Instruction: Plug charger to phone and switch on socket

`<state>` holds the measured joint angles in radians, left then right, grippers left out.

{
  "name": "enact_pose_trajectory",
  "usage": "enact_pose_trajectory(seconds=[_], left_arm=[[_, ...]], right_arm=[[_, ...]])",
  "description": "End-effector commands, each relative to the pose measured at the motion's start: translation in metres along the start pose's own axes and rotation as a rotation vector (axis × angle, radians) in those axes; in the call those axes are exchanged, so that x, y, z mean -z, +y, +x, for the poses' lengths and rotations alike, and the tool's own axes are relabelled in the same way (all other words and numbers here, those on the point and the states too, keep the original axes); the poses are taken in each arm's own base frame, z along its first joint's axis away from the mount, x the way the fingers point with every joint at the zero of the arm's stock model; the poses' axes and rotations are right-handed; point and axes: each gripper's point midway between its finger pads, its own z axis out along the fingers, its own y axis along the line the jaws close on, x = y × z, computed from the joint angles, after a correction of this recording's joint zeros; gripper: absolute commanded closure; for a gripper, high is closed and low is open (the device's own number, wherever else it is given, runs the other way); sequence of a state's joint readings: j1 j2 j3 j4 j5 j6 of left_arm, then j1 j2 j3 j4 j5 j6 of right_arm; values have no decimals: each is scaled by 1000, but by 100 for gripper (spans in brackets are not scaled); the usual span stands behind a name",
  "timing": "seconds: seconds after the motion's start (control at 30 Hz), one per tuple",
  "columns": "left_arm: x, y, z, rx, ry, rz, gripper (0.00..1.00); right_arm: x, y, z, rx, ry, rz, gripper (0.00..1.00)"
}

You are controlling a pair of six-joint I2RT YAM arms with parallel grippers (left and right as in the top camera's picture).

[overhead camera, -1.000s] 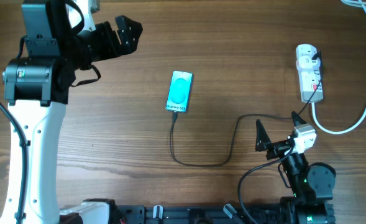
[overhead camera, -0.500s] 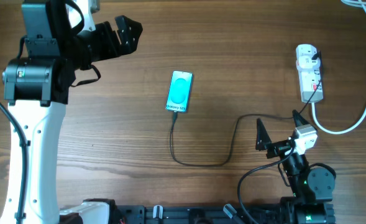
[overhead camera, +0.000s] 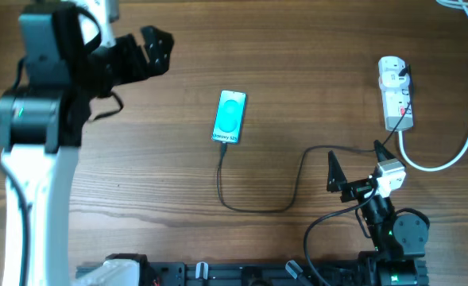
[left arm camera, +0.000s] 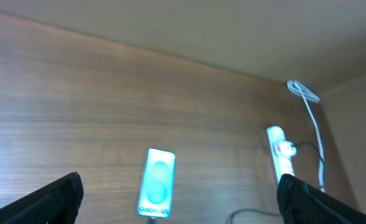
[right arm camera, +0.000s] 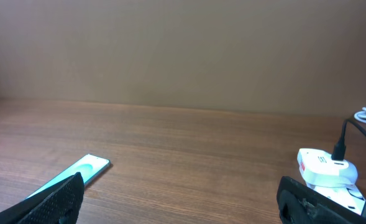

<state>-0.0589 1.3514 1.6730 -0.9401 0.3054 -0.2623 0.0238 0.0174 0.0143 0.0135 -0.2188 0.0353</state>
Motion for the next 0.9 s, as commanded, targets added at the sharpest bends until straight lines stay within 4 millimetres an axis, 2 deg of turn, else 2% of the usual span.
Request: enact_pose_trajectory(seconds=[0.0, 0.1, 0.2, 0.3, 0.5, 0.67, 0.77, 0.87], left_arm=[[41, 29, 9, -76, -164, -171, 0], [40, 41, 29, -96, -281, -159, 0], [33, 52, 58, -137, -486, -85, 0], [21, 70, 110, -169, -618, -24, 0], [7, 94, 175, -258, -695, -6, 0], [2, 101, 197, -314, -664, -18, 0], [-9, 113, 218, -317, -572, -59, 0], [-9, 114, 218, -314, -571, -64, 0]], right_arm=[[0, -2, 1, 10, -9, 11, 0], [0, -2, 0, 11, -9, 11, 0], [0, -2, 1, 10, -9, 11, 0], [0, -2, 0, 11, -9, 11, 0], [0, -2, 0, 10, -9, 11, 0], [0, -2, 0, 10, -9, 11, 0], [0, -2, 0, 10, -9, 11, 0], [0, -2, 0, 10, -9, 11, 0]])
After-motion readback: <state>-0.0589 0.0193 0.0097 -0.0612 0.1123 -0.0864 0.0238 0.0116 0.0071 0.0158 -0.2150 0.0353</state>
